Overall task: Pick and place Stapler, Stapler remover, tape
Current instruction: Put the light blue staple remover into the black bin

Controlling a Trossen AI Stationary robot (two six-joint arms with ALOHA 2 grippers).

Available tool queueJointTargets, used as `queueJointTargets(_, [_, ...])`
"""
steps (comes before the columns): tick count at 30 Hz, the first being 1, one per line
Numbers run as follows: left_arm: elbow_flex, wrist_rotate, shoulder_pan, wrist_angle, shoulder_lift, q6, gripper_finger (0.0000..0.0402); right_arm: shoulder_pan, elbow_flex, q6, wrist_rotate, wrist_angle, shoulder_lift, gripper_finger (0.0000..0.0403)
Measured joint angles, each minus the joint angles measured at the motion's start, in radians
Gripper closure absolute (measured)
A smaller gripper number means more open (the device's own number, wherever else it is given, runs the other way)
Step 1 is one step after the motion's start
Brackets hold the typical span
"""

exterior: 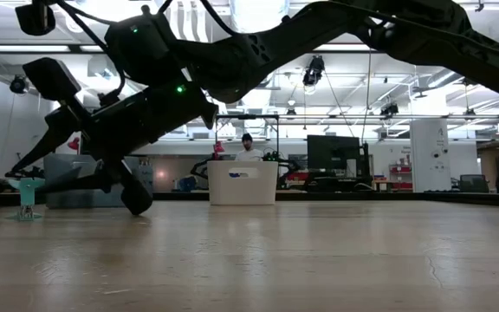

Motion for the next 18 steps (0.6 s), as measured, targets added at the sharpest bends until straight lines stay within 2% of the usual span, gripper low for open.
queueJointTargets(9, [0.000, 0.000, 0.000, -0.002, 0.000, 0.002, 0.0305, 0.000, 0.000, -0.016, -0.011, -0.004, 0.000, 0.0292])
queueJointTargets(18, [0.000, -0.002, 0.000, -0.004, 0.000, 0.017, 0.0305, -0.003, 0.000, -0.023, -0.053, -0.007, 0.000, 0.0358])
